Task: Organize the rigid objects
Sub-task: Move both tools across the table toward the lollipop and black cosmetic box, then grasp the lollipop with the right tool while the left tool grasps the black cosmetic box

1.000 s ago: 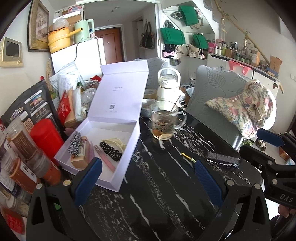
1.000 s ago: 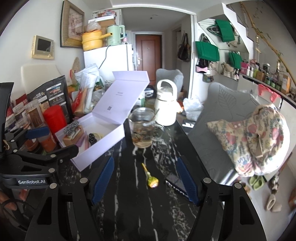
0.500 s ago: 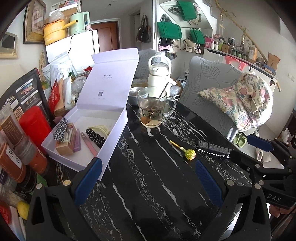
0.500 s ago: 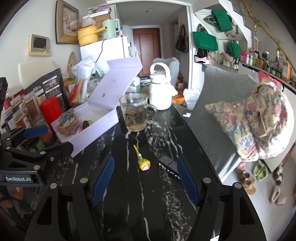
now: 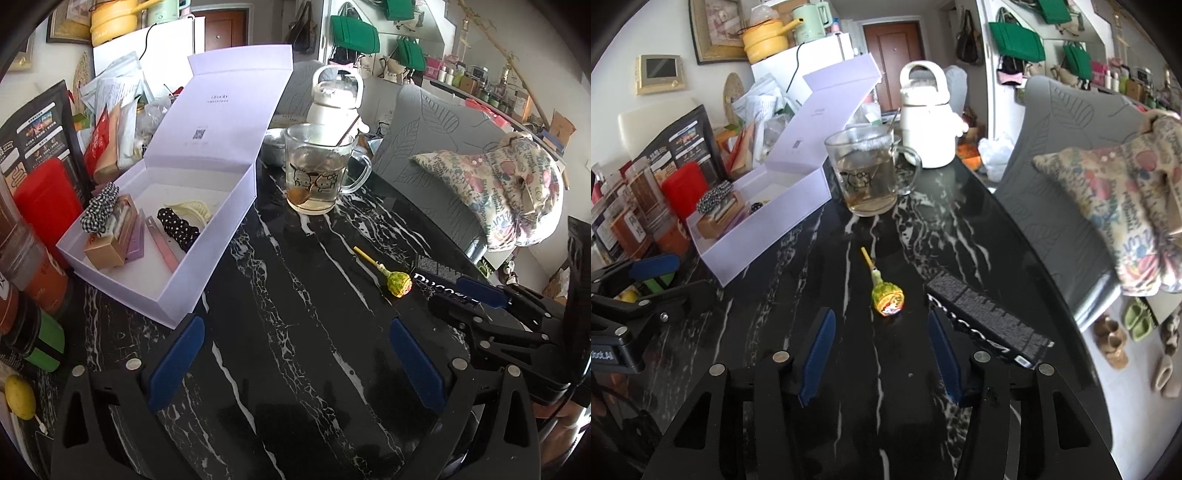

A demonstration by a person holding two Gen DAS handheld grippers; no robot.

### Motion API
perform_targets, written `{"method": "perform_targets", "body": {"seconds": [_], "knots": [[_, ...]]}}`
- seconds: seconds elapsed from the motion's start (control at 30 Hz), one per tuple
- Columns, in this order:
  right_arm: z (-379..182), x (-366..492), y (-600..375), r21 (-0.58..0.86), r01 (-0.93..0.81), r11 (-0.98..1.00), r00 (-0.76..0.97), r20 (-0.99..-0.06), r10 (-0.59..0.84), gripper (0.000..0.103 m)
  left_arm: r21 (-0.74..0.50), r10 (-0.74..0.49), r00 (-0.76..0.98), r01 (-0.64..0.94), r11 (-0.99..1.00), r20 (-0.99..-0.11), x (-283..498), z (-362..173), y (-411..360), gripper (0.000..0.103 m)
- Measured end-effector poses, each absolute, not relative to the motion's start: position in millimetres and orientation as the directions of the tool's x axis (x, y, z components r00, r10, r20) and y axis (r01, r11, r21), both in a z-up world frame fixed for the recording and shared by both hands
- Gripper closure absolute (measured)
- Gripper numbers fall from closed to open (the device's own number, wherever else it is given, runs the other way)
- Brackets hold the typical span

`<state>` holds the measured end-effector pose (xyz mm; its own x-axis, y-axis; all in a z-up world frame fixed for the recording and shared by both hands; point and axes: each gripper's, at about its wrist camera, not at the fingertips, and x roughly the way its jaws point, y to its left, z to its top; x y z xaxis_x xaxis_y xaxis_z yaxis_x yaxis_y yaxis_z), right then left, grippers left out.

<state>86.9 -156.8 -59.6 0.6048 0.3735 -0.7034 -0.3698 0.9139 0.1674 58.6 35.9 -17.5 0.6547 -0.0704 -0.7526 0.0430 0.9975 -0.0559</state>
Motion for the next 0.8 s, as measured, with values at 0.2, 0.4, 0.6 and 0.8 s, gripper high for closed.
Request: {"method": "perform_targets", "body": {"seconds": [0.2,0.4,0.6,0.8], "knots": [[-81,113,-146,0.171,-0.380,0.909,0.558,-0.741,0.373,0.051,-0.041,-0.061,0.658,0.047,0.998,-0.750,68,-20,36,0.001],[-99,133,-141,0.163,-0.362,0.918,0.527,-0.776,0.345,0.054,-0.006,-0.040,0.647,0.055,0.998,-0.762,77,-27,34,0.001],[-100,137,-136,0.130,-0.389,0.912,0.539,-0.770,0.340,0.078,-0.018,-0.047,0.638,0.052,0.998,-0.768,86,-30,35,0.001],[-89,130,-150,0.184,-0.376,0.908,0.551,-0.743,0.379,0.078,-0.043,-0.074,0.634,0.064,0.997,-0.770,94,-29,27,0.001]]}}
